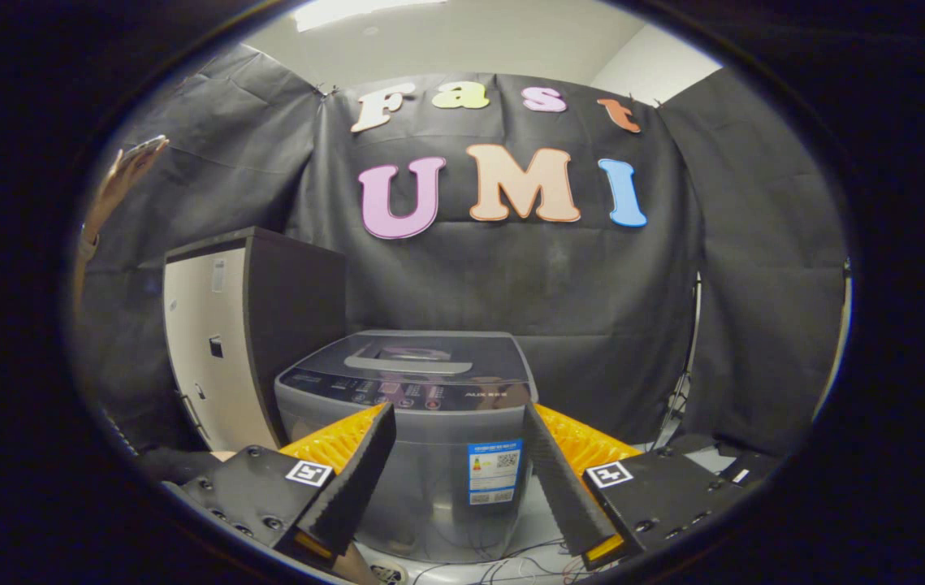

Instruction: Put the clothes into the washing machine and then close the washing machine lid.

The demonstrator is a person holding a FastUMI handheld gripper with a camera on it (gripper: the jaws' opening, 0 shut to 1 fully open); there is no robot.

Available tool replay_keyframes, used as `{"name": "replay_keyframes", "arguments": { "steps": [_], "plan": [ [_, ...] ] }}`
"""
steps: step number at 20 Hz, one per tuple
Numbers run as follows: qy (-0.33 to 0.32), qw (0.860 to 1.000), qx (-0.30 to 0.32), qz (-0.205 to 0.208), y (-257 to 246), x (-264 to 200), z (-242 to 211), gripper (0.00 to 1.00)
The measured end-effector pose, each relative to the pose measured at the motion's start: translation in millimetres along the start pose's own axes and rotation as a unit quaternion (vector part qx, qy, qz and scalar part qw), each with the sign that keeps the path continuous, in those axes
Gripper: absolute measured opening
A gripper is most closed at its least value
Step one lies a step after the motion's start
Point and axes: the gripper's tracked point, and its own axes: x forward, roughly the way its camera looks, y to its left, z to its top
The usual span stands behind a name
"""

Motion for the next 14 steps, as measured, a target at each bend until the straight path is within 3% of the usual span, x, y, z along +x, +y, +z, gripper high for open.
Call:
{"name": "replay_keyframes", "arguments": {
  "steps": [14],
  "plan": [
    [0.0,1.0,0.001,-0.001,-1.1,0.3,-0.2,0.98]
  ]
}}
